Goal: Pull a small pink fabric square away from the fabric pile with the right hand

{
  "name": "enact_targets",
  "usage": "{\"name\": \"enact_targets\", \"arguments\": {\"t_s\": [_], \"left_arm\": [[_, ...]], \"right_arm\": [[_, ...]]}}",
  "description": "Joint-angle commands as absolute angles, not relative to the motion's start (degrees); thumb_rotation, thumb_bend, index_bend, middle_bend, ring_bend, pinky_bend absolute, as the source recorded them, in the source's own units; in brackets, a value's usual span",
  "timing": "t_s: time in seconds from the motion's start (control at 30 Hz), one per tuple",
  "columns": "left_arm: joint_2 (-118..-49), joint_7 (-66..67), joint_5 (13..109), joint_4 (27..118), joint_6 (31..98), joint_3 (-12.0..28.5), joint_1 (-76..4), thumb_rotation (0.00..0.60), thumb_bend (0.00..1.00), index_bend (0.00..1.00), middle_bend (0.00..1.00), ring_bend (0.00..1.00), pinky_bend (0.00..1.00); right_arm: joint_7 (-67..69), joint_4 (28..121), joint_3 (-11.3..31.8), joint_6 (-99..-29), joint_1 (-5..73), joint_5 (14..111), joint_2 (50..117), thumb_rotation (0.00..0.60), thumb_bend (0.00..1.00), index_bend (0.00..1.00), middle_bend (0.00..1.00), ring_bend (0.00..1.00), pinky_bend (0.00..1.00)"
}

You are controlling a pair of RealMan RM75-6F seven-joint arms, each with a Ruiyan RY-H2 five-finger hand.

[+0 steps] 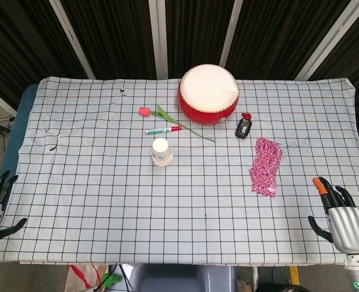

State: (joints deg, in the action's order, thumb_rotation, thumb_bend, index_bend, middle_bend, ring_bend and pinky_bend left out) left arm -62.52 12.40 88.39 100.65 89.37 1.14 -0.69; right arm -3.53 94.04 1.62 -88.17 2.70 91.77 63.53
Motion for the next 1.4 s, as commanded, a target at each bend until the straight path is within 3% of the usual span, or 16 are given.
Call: {"name": "enact_targets", "arguments": {"t_s": [0.03, 0.2, 0.3, 0.4, 0.5, 0.57, 0.67, 0.87, 1.4], "left_arm": [[-62.67, 12.87, 89.6, 100.79, 90.32, 0.88, -0.47, 0.6, 0.25, 0.1, 0.0, 0.0, 0.02], [-62.7, 12.8, 88.94, 100.96, 90.23, 1.06, -0.41, 0.6, 0.25, 0.1, 0.0, 0.0, 0.02], [-62.55, 12.16, 89.17, 100.98, 90.8, 1.08, -0.18, 0.6, 0.25, 0.1, 0.0, 0.0, 0.02], [-62.48, 11.73, 88.82, 100.83, 90.79, 1.29, -0.21, 0.6, 0.25, 0.1, 0.0, 0.0, 0.02], [-62.32, 11.21, 88.61, 100.78, 90.69, 1.38, -0.24, 0.6, 0.25, 0.1, 0.0, 0.0, 0.02], [-62.24, 11.0, 88.7, 100.7, 90.94, 1.43, -0.17, 0.6, 0.25, 0.1, 0.0, 0.0, 0.02], [-62.12, 10.68, 88.69, 100.69, 91.16, 1.45, -0.04, 0.6, 0.25, 0.1, 0.0, 0.0, 0.02], [-61.92, 10.22, 88.52, 100.63, 91.34, 1.54, 0.08, 0.6, 0.25, 0.1, 0.0, 0.0, 0.02], [-61.86, 10.26, 88.48, 100.54, 91.14, 1.57, -0.01, 0.6, 0.25, 0.1, 0.0, 0.0, 0.02]], "right_arm": [[-3.76, 94.37, 1.58, -88.24, 2.63, 91.77, 63.5, 0.6, 0.35, 0.0, 0.14, 0.29, 0.18], [-3.6, 94.44, 1.91, -88.46, 2.54, 91.26, 63.71, 0.6, 0.35, 0.0, 0.25, 0.35, 0.2], [-4.56, 93.95, 2.33, -89.03, 2.74, 91.71, 64.55, 0.6, 0.35, 0.0, 0.42, 0.5, 0.27], [-5.83, 94.0, 2.23, -87.99, 3.3, 91.82, 64.9, 0.6, 0.35, 0.0, 0.66, 0.71, 0.47], [-7.86, 94.54, 2.04, -85.39, 4.53, 91.58, 64.78, 0.6, 0.41, 0.0, 0.76, 0.8, 0.62], [-9.12, 95.02, 2.26, -83.37, 5.64, 91.03, 64.73, 0.6, 0.52, 0.0, 0.81, 0.84, 0.69], [-10.23, 95.46, 2.67, -81.12, 6.92, 90.04, 64.69, 0.6, 0.64, 0.0, 0.84, 0.86, 0.72], [-12.81, 95.6, 2.91, -76.59, 8.84, 87.19, 64.68, 0.6, 0.74, 0.0, 0.85, 0.86, 0.72], [-20.2, 94.37, 1.44, -61.79, 13.94, 77.07, 65.23, 0.6, 0.76, 0.02, 0.85, 0.86, 0.72]]}}
